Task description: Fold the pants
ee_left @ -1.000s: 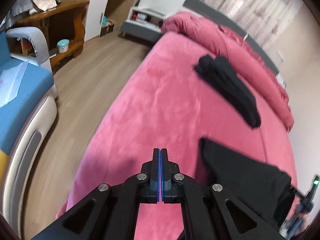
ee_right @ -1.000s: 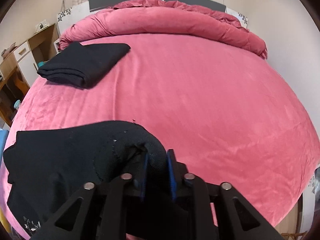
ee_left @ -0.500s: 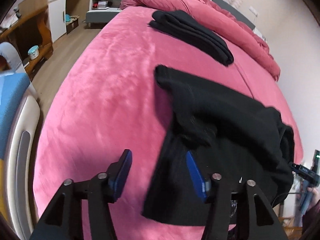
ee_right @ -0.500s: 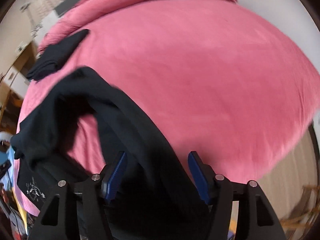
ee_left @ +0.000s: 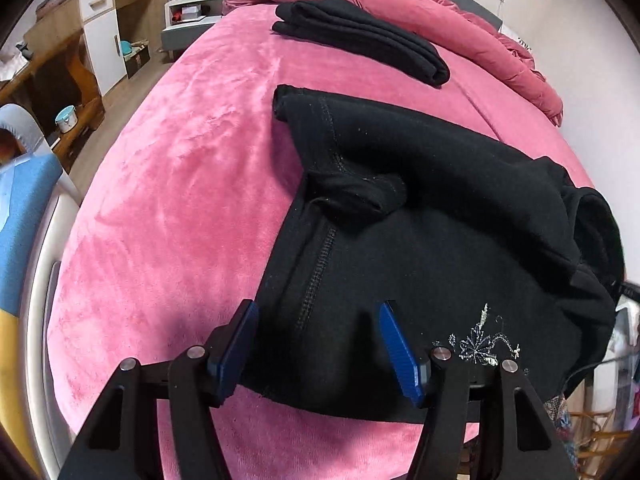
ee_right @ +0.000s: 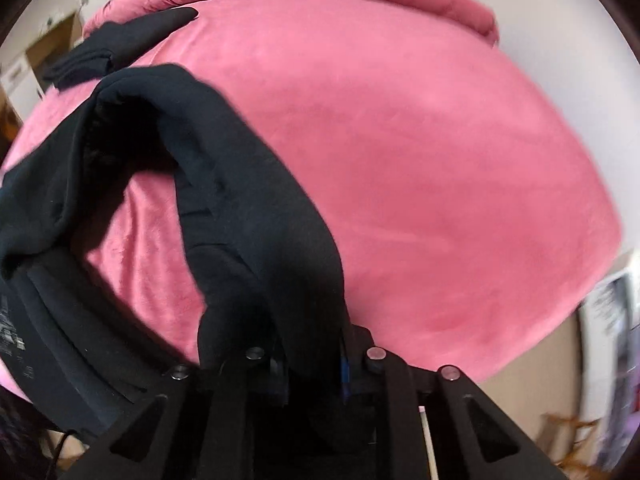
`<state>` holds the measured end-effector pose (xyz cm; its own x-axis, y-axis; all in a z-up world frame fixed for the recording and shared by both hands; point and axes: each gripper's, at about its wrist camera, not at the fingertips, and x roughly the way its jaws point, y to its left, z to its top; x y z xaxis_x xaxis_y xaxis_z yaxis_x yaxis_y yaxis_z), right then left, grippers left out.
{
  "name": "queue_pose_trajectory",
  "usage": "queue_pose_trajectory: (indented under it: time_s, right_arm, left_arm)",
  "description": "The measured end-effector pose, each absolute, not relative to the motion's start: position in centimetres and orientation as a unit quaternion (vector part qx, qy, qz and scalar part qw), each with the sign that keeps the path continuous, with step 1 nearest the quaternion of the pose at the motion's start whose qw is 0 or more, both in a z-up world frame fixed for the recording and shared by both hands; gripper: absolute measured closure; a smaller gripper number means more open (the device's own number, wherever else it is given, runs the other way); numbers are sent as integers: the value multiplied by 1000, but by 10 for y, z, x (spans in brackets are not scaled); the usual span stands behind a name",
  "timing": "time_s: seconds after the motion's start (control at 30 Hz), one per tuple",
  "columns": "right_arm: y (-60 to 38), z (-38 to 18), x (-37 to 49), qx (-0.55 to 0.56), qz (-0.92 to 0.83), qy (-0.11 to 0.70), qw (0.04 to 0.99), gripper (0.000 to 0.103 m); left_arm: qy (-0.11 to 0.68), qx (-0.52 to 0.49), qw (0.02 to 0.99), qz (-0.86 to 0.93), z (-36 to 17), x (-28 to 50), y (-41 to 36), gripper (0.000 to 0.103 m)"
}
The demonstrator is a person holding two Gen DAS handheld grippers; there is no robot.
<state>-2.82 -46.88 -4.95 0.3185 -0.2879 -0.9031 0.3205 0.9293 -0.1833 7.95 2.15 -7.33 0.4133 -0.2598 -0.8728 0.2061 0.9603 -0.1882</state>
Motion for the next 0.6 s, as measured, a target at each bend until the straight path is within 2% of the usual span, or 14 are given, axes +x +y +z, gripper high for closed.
queue_pose_trajectory:
  time_s: [0.2,0.43,0.53,0.6]
  right_arm:
    - [-485,12,-10,-63,-264,502,821,89]
    - [-490,110,46,-194,-357,379,831,88]
    - [-497,114,78,-225,-381,372,816,83]
    - [-506,94,95,-247,-400,400,787,74]
  left_arm:
    - [512,-38,846,-142,-68,74,32,39]
    - [499,-44,856,-127,-61,72,47,38]
    - [497,-47,858,-118,-60,72,55,36]
    - [496,-48,860,-113,-59,72,59,36]
